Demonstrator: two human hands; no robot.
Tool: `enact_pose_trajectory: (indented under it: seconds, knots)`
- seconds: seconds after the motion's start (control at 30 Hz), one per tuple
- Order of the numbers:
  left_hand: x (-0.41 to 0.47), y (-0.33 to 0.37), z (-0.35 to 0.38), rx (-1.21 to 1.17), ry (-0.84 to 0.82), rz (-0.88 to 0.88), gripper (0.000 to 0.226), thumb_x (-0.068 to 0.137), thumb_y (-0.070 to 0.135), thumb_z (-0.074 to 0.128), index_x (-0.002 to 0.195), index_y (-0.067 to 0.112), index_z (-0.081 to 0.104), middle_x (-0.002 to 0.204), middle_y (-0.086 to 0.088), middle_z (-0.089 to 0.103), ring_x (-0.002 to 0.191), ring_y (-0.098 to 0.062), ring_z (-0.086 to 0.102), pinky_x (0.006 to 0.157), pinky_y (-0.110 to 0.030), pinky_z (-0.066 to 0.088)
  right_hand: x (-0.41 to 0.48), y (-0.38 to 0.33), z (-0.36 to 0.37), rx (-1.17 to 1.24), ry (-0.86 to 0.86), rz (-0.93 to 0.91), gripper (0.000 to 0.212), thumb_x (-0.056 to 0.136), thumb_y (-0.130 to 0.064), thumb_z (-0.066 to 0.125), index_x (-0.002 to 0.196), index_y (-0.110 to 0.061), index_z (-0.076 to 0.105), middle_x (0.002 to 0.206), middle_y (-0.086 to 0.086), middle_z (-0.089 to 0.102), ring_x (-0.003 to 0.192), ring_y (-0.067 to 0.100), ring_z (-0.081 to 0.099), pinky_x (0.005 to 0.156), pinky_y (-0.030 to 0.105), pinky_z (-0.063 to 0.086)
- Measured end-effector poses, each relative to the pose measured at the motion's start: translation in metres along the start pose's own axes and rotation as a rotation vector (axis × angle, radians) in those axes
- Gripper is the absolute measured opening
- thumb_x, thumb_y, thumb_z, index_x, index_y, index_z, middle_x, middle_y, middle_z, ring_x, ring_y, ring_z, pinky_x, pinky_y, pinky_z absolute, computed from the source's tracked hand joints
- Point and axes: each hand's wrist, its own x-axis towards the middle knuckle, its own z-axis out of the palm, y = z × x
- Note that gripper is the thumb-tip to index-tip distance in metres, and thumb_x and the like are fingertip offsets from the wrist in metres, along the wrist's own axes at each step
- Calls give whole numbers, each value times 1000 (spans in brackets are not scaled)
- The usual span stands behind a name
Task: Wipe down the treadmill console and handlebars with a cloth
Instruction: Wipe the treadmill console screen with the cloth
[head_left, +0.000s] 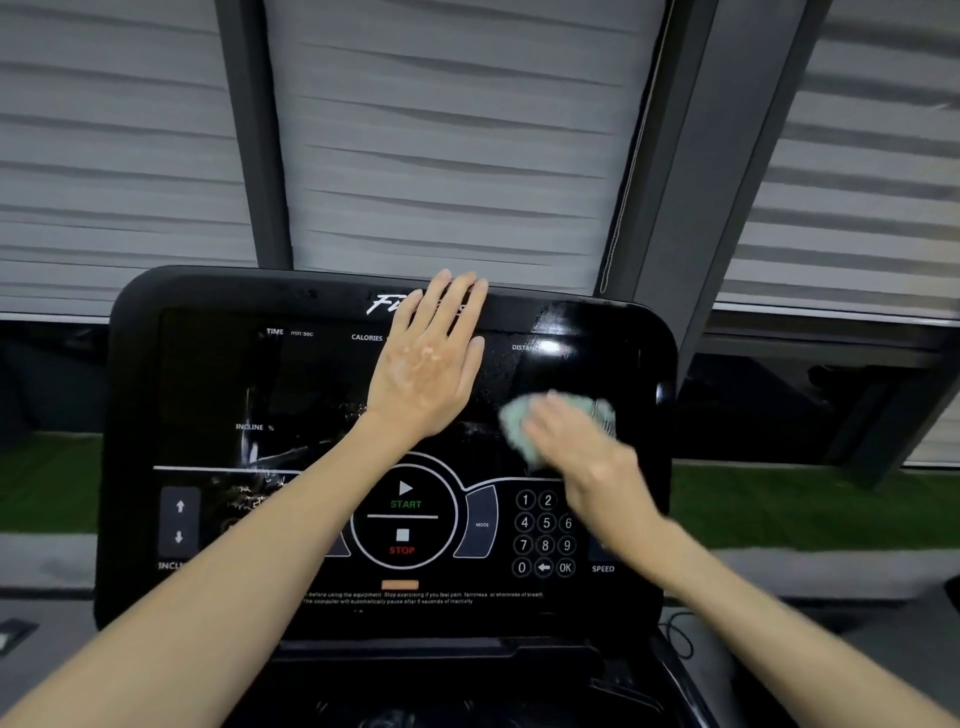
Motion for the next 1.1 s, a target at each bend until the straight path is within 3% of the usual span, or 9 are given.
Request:
enact_pose_trajectory:
  seconds: [0.13, 0.27, 0.4, 0.47, 0.53, 0.63, 0.77, 0.93, 1.1]
  knots:
    - [-1, 0, 0, -8, -7, -4, 54, 103, 32, 31, 152, 9, 31, 155, -8, 37, 145, -27, 29, 118, -42, 21, -90, -34, 16, 31, -326, -289, 52, 90, 3, 22, 133, -11, 48, 143, 5, 45, 140, 18, 31, 120, 32, 12]
    - [0, 0, 0, -7, -17, -5, 54, 103, 33, 31, 152, 9, 30, 155, -7, 36, 146, -27, 28, 118, -42, 21, -114, -28, 15, 92, -508, -368, 39, 106, -15, 24, 136, -20, 49, 147, -5, 45, 143, 12, 29, 119, 28, 17]
    - [0, -1, 0, -7, -20, -3, 55, 103, 32, 31, 152, 9, 30, 155, -7, 36, 145, -27, 28, 118, -42, 21, -68, -11, 3, 132, -392, -363, 39, 107, -14, 21, 132, -13, 50, 139, 4, 54, 136, 19, 42, 110, 37, 35]
    - [0, 0, 1, -2, -17, -5, 55, 102, 32, 32, 152, 9, 30, 155, -7, 36, 145, -27, 28, 118, -42, 21, -32, 14, 5, -3, -330, -339, 44, 97, -1, 27, 138, -9, 40, 139, 10, 53, 133, 25, 42, 110, 41, 32]
    - [1, 0, 0, -1, -19, -5, 55, 102, 32, 32, 152, 9, 31, 155, -7, 37, 145, -26, 29, 118, -42, 21, 9, 38, 5, -69, -272, -245, 77, 74, 6, 41, 148, -10, 27, 144, 10, 46, 138, 27, 34, 119, 40, 20]
    - [0, -1, -1, -6, -33, 5, 55, 102, 33, 32, 152, 9, 30, 155, -7, 36, 145, -27, 28, 118, -42, 21, 66, 49, -17, -92, -36, -26, 68, 70, 18, 36, 132, -4, 56, 138, 13, 54, 132, 29, 46, 116, 28, 27]
    - [0, -2, -3, -12, -37, 9, 55, 103, 33, 31, 152, 9, 30, 155, -8, 36, 145, -27, 28, 118, -42, 21, 101, 39, -28, -115, 129, 37, 57, 74, 20, 41, 123, 0, 63, 128, 16, 61, 120, 35, 57, 93, 40, 53]
    - [0, -2, -1, -17, -45, 13, 56, 101, 32, 31, 152, 9, 31, 155, -8, 37, 145, -27, 29, 117, -42, 22, 50, 12, -7, -46, 44, -12, 59, 77, 14, 31, 126, -1, 61, 135, 16, 55, 128, 31, 50, 110, 36, 36]
    - [0, -1, 0, -10, -44, 15, 55, 102, 32, 31, 152, 8, 31, 155, -8, 37, 145, -28, 28, 118, -42, 21, -51, -35, 16, 108, -203, -171, 59, 94, 7, 14, 126, -5, 62, 138, 10, 54, 133, 23, 46, 112, 38, 34]
